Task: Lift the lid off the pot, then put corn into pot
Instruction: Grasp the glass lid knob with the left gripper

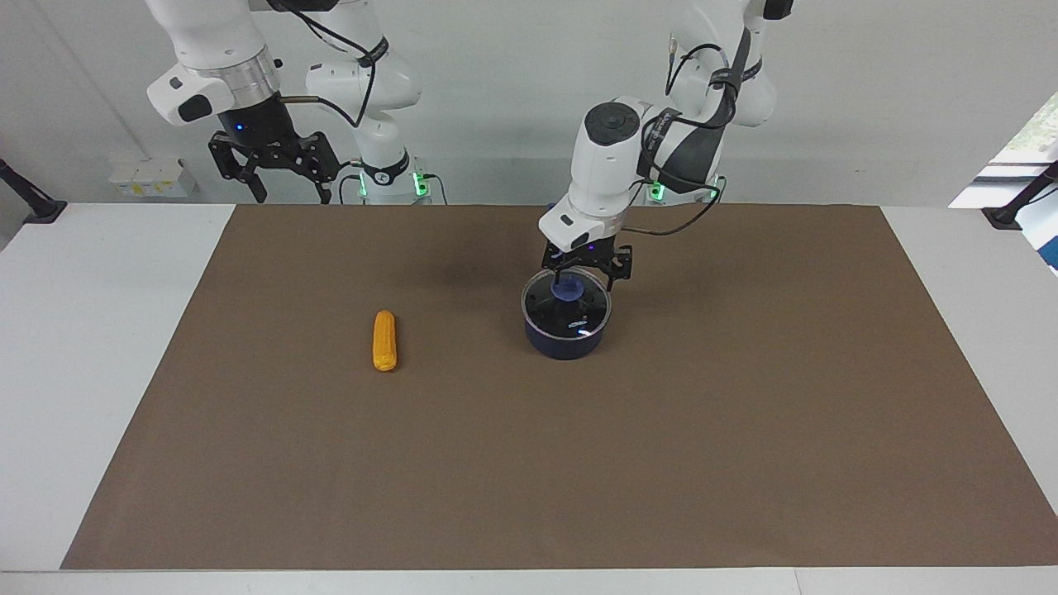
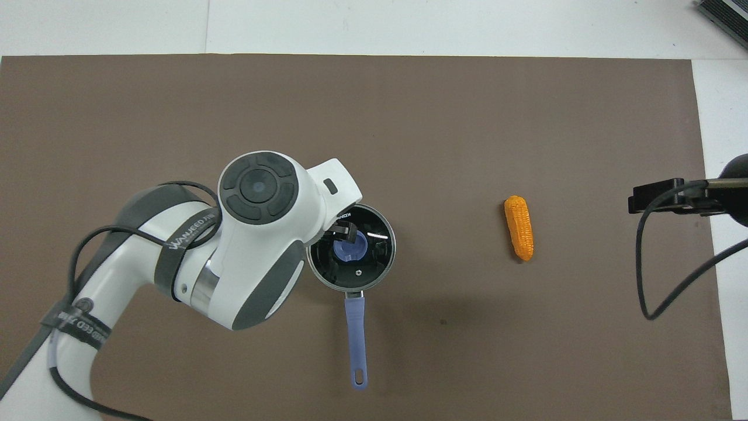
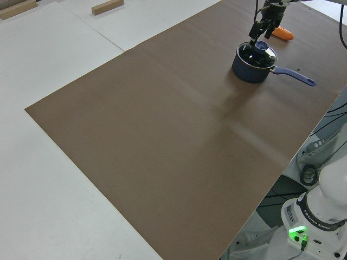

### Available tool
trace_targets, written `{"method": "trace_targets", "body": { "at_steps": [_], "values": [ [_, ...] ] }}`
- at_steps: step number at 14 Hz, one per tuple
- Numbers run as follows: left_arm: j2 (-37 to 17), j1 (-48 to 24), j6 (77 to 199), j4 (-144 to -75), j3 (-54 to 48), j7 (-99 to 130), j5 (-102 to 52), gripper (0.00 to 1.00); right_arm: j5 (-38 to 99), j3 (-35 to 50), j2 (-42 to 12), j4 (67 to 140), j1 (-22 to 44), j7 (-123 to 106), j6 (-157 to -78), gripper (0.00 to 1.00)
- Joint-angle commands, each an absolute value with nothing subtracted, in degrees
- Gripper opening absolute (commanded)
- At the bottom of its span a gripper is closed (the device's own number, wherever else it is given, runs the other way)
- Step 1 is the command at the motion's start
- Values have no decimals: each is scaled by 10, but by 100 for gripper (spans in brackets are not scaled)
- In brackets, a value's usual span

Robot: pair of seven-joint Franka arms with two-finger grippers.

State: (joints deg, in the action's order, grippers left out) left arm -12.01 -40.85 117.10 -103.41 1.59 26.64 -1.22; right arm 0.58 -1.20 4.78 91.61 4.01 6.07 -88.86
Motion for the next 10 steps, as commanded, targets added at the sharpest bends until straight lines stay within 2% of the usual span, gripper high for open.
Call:
{"method": "trace_targets", "body": {
  "at_steps": [1, 7, 10],
  "values": [
    [-127, -422, 1191, -1039, 27, 287, -15, 100, 16, -10, 60, 935, 30, 47, -896, 100],
    [-141, -434, 1210, -1051, 27, 311, -14, 100, 16, -10, 55, 955, 31, 48, -927, 100],
    [-136, -432, 1206, -1060, 27, 313, -15, 100, 16, -9, 50, 997, 34, 48, -996, 100]
  ]
}}
